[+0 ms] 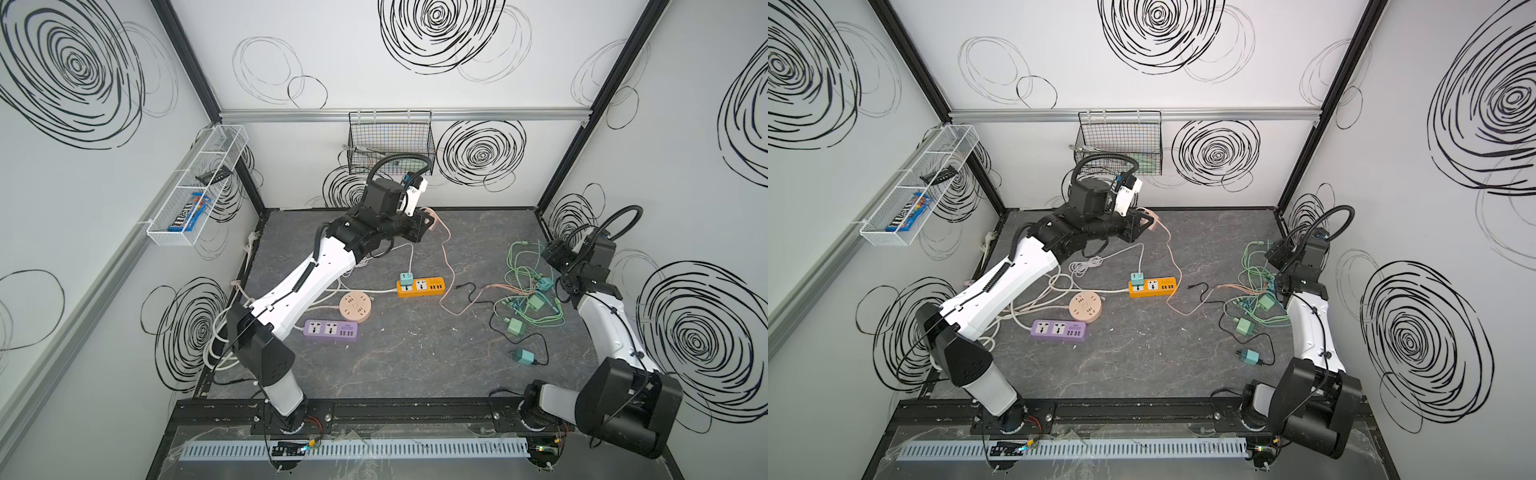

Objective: Insert the plug

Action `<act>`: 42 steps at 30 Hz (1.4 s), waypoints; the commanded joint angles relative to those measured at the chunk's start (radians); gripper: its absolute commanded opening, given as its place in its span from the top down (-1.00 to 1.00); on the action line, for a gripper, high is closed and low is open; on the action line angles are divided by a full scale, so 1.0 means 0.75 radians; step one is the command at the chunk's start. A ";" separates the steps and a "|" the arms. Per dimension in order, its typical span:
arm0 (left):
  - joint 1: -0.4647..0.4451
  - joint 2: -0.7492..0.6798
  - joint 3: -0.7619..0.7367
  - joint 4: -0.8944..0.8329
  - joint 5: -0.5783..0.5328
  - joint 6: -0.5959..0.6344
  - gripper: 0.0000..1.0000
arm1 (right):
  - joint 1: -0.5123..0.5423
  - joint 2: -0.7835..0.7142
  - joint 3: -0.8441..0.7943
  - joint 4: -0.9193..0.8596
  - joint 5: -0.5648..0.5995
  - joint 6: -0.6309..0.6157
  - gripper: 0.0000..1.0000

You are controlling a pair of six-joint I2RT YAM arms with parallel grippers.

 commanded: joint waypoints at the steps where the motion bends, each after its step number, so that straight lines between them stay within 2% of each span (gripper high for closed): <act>1: -0.044 0.074 0.125 -0.141 -0.004 0.136 1.00 | 0.166 -0.133 -0.043 0.111 -0.120 -0.171 -0.95; 2: -0.054 0.093 0.156 -0.162 -0.002 0.148 1.00 | 0.231 -0.164 -0.076 0.173 -0.155 -0.202 -0.95; 6: -0.068 0.145 0.253 -0.238 0.039 0.181 1.00 | 0.401 -0.241 -0.225 0.431 -0.504 -0.327 -0.95; 7: -0.068 0.154 0.268 -0.253 0.044 0.186 1.00 | 0.439 -0.249 -0.248 0.468 -0.540 -0.339 -0.95; 10: -0.067 0.160 0.293 -0.275 0.039 0.195 1.00 | 0.566 -0.243 -0.324 0.542 -0.536 -0.357 -0.95; 13: -0.061 0.149 0.289 -0.278 0.045 0.200 1.00 | 0.664 -0.196 -0.402 0.570 -0.428 -0.321 -0.95; 17: -0.046 0.135 0.287 -0.288 0.069 0.199 1.00 | 0.770 -0.105 -0.469 0.572 -0.441 -0.303 -0.95; 20: -0.017 0.106 0.278 -0.268 0.125 0.165 1.00 | 0.857 -0.072 -0.495 0.555 -0.289 -0.300 -0.95; 23: 0.008 0.060 0.255 -0.227 0.127 0.136 1.00 | 0.867 -0.049 -0.496 0.512 -0.067 -0.199 -0.95; 26: 0.019 0.024 0.231 -0.211 0.105 0.135 1.00 | 0.849 -0.051 -0.418 0.280 0.181 0.032 -0.95; 28: 0.025 0.007 0.208 -0.204 0.096 0.133 1.00 | 0.815 -0.032 -0.423 0.220 0.273 0.183 -0.95; 32: 0.028 -0.011 0.167 -0.187 0.091 0.127 1.00 | 0.694 0.058 -0.423 0.099 0.217 0.441 -0.98; 33: 0.029 -0.011 0.163 -0.190 0.090 0.127 1.00 | 0.674 0.082 -0.423 0.106 0.176 0.444 -1.00; 39: 0.031 -0.015 0.140 -0.183 0.085 0.129 1.00 | 0.664 0.280 -0.362 0.145 0.092 0.502 -0.73; 41: 0.032 -0.018 0.127 -0.178 0.089 0.129 1.00 | 0.665 0.339 -0.350 0.198 0.082 0.503 -0.53; 42: 0.032 -0.022 0.118 -0.173 0.090 0.129 1.00 | 0.663 0.363 -0.342 0.220 0.081 0.495 -0.28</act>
